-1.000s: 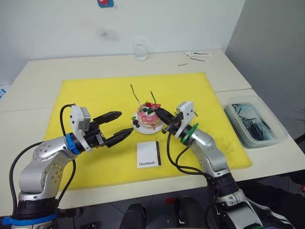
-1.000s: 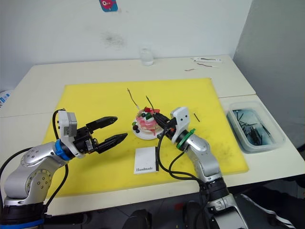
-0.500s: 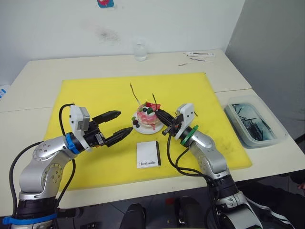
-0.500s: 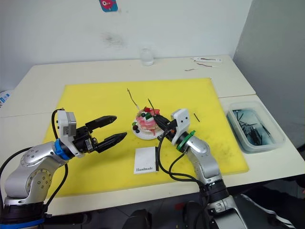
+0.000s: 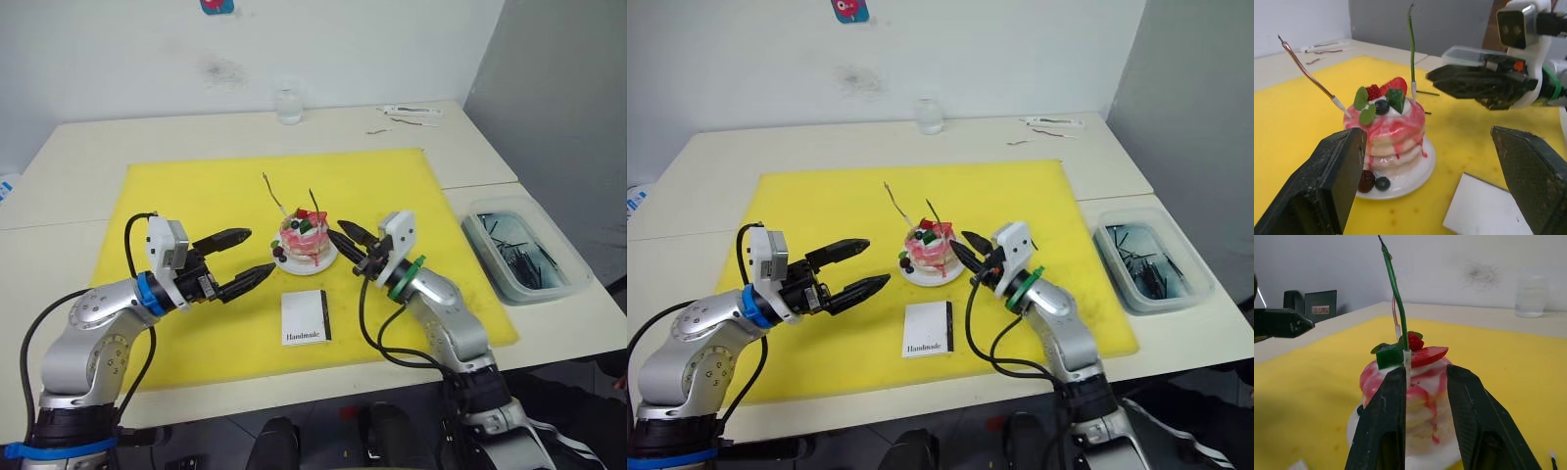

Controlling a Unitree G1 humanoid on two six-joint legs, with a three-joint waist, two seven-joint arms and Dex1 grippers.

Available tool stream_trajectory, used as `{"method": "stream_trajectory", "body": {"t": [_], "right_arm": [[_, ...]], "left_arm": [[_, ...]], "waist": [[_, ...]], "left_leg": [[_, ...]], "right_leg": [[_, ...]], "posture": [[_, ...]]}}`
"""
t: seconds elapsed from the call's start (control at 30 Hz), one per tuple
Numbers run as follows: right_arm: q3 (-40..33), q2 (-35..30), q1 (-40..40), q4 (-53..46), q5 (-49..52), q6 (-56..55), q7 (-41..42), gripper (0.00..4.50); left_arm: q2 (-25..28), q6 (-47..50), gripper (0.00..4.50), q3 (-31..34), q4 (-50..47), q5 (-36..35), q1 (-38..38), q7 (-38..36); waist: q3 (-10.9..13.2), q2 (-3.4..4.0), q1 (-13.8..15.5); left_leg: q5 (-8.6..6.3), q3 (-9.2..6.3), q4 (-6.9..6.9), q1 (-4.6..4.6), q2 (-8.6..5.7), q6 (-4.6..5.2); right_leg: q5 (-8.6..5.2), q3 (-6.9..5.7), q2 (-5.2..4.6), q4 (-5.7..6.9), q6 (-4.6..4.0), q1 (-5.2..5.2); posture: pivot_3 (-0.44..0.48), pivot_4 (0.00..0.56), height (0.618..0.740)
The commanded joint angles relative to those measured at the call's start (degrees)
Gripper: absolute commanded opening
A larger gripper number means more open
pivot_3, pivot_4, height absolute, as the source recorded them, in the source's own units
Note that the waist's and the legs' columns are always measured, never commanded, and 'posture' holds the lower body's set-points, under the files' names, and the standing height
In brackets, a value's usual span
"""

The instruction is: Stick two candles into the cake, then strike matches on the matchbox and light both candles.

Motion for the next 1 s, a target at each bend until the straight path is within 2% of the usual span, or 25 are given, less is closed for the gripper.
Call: {"method": "stream_trajectory", "body": {"t": [0.03, 0.13, 0.2, 0.3, 0.4, 0.47, 0.53, 0.7, 0.77, 0.9, 1.0], "right_arm": [[-1.5, -6.4, 0.7, -8.5, 1.5, 4.7, 3.8, 1.3], [-0.8, -12.8, 0.8, -11.7, 1.8, 8.8, 7.2, 1.3], [-0.1, -15.9, 0.6, -12.9, 2.1, 10.7, 9.3, 0.93], [0.6, -18.0, 0.7, -13.5, 1.8, 12.1, 10.9, 0.03], [1.0, -18.4, 1.3, -12.7, 0.7, 11.9, 11.1, 0.03], [2.9, -19.6, 1.7, -12.7, -1.8, 11.2, 11.7, 0.03], [4.4, -20.4, 1.7, -13.0, -3.4, 10.8, 11.8, 0.03], [6.4, -19.6, 1.5, -12.3, -5.5, 9.5, 11.2, 0.03], [6.3, -18.9, 1.6, -12.2, -5.7, 9.7, 10.6, 0.03], [6.7, -18.6, 2.4, -12.7, -6.6, 10.1, 10.5, 0.03], [7.8, -18.4, 3.0, -12.7, -7.6, 10.3, 10.4, 0.03]], "left_arm": [[5.7, 4.8, 4.5, 2.8, -0.3, -3.6, 1.4, -5.6], [11.7, 14.0, 4.5, 4.0, 0.4, -8.2, 3.0, -9.0], [15.0, 21.6, 4.5, 4.3, 1.1, -11.8, 3.0, -9.3], [18.4, 31.8, 4.5, 4.7, 2.0, -17.6, 2.1, -9.6], [20.5, 42.3, 4.5, 3.8, 3.6, -21.7, -0.3, -6.7], [20.2, 53.3, 4.5, 2.8, 6.8, -26.5, -3.9, -3.3], [20.0, 60.1, 4.5, 1.7, 8.4, -28.2, -5.9, -1.0], [14.7, 67.7, 4.5, 0.1, 10.5, -27.5, -11.0, 6.1], [12.8, 69.8, 4.5, 0.4, 14.3, -30.8, -14.2, 8.4], [16.3, 70.3, 4.5, -8.0, 18.1, -35.1, -15.4, 10.4], [16.0, 70.3, 4.5, -10.6, 23.7, -39.1, -16.7, 13.7]], "waist": [[0.0, 0.01, -0.1], [0.0, 0.02, -0.2], [0.1, 0.02, -0.3], [0.1, 0.04, -0.3], [0.2, -0.01, -0.3], [0.2, 0.0, -0.3], [0.2, -0.01, -0.4], [0.2, -0.02, -0.6], [0.2, -0.05, -0.6], [0.2, -0.09, -0.7], [0.2, -0.08, -0.7]], "left_leg": [[0.0, 0.0, 0.01, -0.03, 0.0, 0.0], [0.0, 0.01, 0.0, -0.04, 0.0, 0.01], [-0.01, -0.01, -0.04, -0.02, 0.01, 0.02], [-0.01, -0.05, -0.05, -0.04, 0.03, 0.02], [-0.01, -0.06, -0.04, -0.1, 0.03, 0.02], [-0.01, -0.06, -0.05, -0.12, 0.02, 0.02], [-0.01, -0.07, -0.05, -0.15, 0.0, 0.02], [-0.01, -0.08, -0.08, -0.14, -0.01, 0.01], [-0.01, -0.13, -0.06, -0.15, -0.01, 0.0], [0.0, -0.15, -0.05, -0.12, -0.01, 0.0], [0.0, -0.12, -0.08, -0.11, -0.04, 0.0]], "right_leg": [[0.0, 0.0, 0.0, 0.0, 0.0, -0.02], [-0.02, -0.03, 0.0, 0.01, -0.03, -0.08], [-0.07, -0.07, 0.0, 0.01, -0.1, -0.09], [-0.09, -0.12, 0.0, 0.01, -0.12, -0.12], [-0.11, -0.14, -0.01, -0.01, -0.09, -0.13], [-0.12, -0.13, -0.01, -0.03, -0.07, -0.13], [-0.15, -0.16, -0.03, -0.03, -0.02, -0.13], [-0.17, -0.16, -0.03, 0.0, 0.02, -0.14], [-0.17, -0.18, -0.02, 0.02, 0.03, -0.13], [-0.16, -0.16, -0.02, 0.05, 0.03, -0.13], [-0.17, -0.14, -0.06, 0.04, 0.03, -0.13]], "posture": [[0.0, 0.15, 0.74], [0.0, 0.15, 0.74], [0.0, 0.15, 0.74], [0.0, 0.15, 0.74], [0.0, 0.15, 0.74], [0.0, 0.15, 0.74], [0.0, 0.15, 0.74], [0.0, 0.15, 0.74], [0.0, 0.15, 0.74], [0.0, 0.15, 0.74], [0.0, 0.15, 0.74]]}}
